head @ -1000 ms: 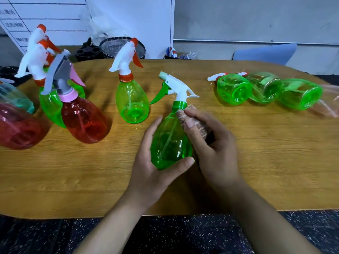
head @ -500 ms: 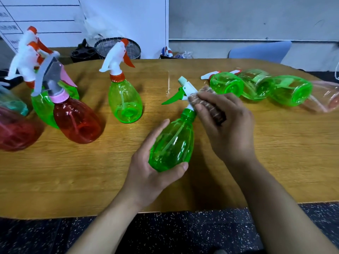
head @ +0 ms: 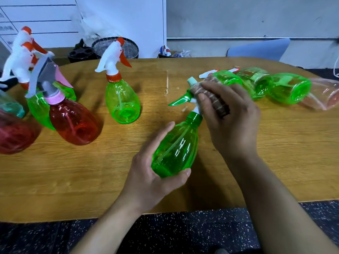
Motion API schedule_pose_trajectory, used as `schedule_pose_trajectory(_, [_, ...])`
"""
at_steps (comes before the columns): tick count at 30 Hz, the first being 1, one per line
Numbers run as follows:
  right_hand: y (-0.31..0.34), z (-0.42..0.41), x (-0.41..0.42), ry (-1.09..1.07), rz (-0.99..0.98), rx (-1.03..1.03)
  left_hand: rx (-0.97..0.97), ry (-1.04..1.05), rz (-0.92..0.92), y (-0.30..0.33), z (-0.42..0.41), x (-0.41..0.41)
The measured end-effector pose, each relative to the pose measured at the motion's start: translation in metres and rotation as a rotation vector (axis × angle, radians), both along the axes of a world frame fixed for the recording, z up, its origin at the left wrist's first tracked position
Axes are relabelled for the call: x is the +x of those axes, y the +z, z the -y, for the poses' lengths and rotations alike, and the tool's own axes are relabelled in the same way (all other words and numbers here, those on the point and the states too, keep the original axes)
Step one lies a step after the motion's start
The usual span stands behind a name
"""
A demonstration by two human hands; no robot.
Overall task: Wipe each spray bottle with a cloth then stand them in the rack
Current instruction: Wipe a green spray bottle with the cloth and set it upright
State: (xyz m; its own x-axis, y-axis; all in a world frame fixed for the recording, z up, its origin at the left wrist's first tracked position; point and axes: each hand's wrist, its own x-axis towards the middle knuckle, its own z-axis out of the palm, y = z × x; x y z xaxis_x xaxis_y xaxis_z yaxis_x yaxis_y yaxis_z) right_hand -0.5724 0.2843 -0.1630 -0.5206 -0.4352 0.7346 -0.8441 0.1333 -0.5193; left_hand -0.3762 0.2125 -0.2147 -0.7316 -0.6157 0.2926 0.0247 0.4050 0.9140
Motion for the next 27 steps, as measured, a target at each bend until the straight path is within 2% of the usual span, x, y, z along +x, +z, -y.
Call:
schedule_pose_trajectory(2, [0.002, 0.001, 0.0, -0.014, 0.012, -0.005, -0.025, 0.002, 0.012, 0.0, 0.0, 0.0])
schedule_pose_trajectory(6, [0.001, 0.003, 0.012, 0.162, -0.095, 0.092, -0.004, -0.003, -0.002, 0.0, -0.001, -0.001])
schedule_pose_trajectory(12, [0.006, 0.003, 0.003, -0.05, 0.043, -0.044, -0.067, -0.009, 0.048, -0.002, -0.001, 0.001])
schedule_pose_trajectory(17, [-0.002, 0.004, 0.013, 0.25, -0.065, 0.122, -0.012, -0.001, 0.014, -0.001, 0.0, 0.0])
schedule_pose_trajectory(19, [0.0, 0.004, 0.01, 0.179, -0.057, 0.084, -0.035, 0.004, 0.027, -0.002, 0.001, 0.0])
schedule_pose_trajectory(22, [0.002, 0.002, 0.001, 0.006, 0.064, -0.023, -0.03, 0.007, 0.04, -0.005, 0.0, 0.0])
schedule_pose_trajectory(27, [-0.005, 0.003, 0.002, 0.176, 0.053, 0.071, 0.013, 0.021, 0.02, -0.003, 0.0, 0.001])
